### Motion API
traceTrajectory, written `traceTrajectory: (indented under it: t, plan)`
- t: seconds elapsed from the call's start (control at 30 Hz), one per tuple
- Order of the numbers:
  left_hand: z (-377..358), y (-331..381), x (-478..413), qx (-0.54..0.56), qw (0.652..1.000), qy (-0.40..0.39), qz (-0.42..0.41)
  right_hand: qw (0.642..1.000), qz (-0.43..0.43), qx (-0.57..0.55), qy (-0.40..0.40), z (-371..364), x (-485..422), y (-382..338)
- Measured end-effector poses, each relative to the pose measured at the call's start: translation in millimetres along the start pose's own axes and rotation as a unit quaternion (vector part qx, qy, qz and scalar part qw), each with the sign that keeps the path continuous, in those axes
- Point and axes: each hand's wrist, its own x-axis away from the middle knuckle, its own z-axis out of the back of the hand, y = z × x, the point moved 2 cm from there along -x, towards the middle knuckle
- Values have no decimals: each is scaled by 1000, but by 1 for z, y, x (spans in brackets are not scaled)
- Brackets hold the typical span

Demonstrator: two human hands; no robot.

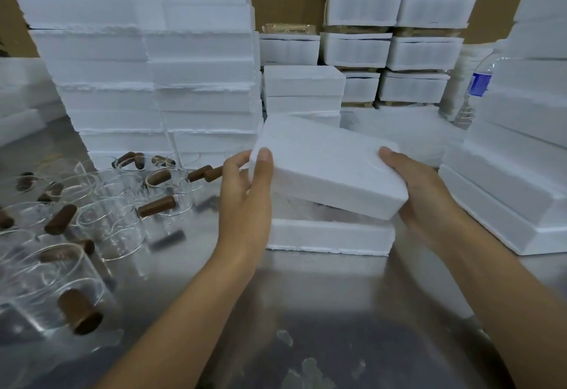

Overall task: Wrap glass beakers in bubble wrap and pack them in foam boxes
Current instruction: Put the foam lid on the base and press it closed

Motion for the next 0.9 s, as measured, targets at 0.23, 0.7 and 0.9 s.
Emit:
traceTrajectory:
  t: [0.23,0.7,0.9]
  plan:
    - [5,-9,2,-130,989,63,14,999,-40,7,-7,-5,-8,7]
    - [3,-13,-12,-56,995,-87,1,997,-72,-32,2,-7,-7,15]
    - [-2,-23,-11,-66,996,-51,10,995,-92,-28,2,-5,-11,14]
